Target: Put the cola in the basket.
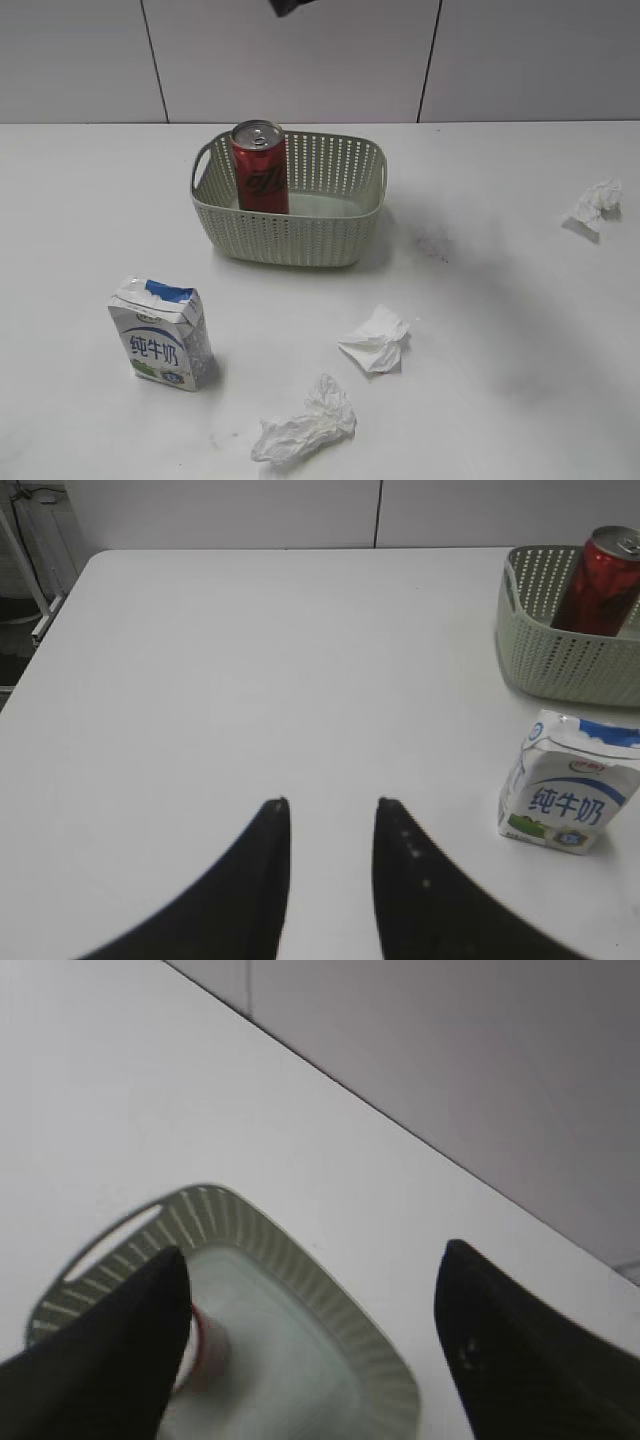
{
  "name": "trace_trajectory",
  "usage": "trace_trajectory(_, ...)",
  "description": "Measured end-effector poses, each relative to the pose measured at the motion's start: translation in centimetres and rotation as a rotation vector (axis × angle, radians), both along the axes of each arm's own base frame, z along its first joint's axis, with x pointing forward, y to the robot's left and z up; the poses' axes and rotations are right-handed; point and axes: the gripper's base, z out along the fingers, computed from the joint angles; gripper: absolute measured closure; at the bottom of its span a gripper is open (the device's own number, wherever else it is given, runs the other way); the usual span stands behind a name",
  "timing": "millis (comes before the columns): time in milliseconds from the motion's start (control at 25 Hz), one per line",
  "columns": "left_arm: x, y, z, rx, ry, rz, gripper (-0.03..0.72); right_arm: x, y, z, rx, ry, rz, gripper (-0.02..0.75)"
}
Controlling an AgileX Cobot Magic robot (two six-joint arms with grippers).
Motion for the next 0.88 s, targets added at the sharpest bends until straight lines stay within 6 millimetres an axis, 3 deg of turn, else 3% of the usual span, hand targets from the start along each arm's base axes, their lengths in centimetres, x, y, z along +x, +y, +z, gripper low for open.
trace_trajectory(280, 0.0, 0.0, 0.0, 0.0, 0.0, 0.0, 0.456, 2.5, -9.3, 2.6, -0.008, 0.066, -0.207, 0.164)
trace_trajectory(480, 0.0, 0.0, 0.0, 0.0, 0.0, 0.0, 0.456, 3.0, -15.5, 4.3, -0.014, 0.093, -0.339, 0.164)
trace_trajectory(640, 0.0, 0.0, 0.0, 0.0, 0.0, 0.0, 0.456, 2.2, -18.2, 4.9, -0.046, 0.165, -0.387, 0.164)
trace_trajectory(880, 0.0, 0.0, 0.0, 0.0, 0.0, 0.0, 0.458, 0.7, -18.7, 5.1, -0.039, 0.226, -0.398, 0.168)
